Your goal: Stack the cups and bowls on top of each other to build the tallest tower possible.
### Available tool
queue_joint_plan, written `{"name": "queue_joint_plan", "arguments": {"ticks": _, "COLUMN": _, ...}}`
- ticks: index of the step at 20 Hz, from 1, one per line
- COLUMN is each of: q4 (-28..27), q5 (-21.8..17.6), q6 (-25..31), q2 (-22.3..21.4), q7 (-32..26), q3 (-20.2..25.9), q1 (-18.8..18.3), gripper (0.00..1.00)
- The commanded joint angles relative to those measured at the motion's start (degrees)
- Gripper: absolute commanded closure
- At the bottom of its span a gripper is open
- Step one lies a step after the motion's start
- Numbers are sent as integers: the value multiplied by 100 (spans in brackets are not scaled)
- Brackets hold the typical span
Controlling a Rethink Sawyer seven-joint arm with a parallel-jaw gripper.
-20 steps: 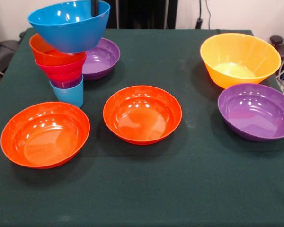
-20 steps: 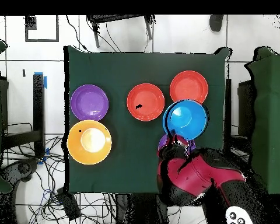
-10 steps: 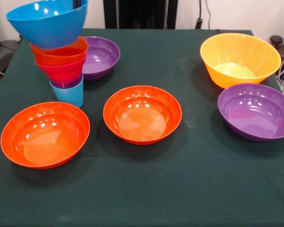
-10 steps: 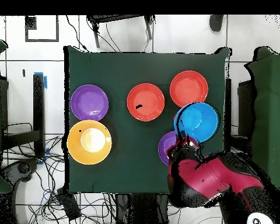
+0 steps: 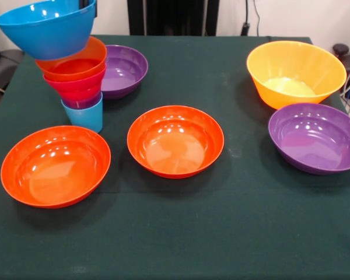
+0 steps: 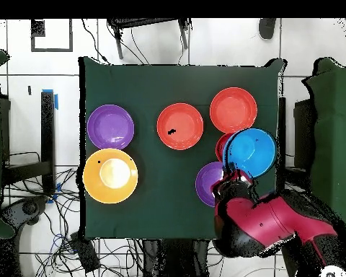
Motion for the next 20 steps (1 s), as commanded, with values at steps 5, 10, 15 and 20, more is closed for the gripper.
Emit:
{"name": "queue_joint_plan", "arguments": {"ticks": 5, "q4": 7, "q5": -415, "q6": 408, "q2": 303, "q7": -874, "q3": 131, "q1": 218, "gripper": 100}}
{"name": "queue_joint_plan", "arguments": {"ticks": 10, "q4": 61, "q5": -605, "q6": 286, "q2": 189, "q7": -491, "q3": -74, "q1": 452, "gripper": 100}}
{"name": "queue_joint_plan", "arguments": {"ticks": 15, "q4": 99, "q5": -843, "q6": 133, "q2": 110, "q7": -100, "q3": -338, "q1": 676, "gripper": 100}}
{"name": "queue_joint_plan", "arguments": {"ticks": 20, "q4": 90, "q5": -942, "q6": 54, "q2": 107, "q7": 18, "q3": -478, "q1": 769, "gripper": 100}}
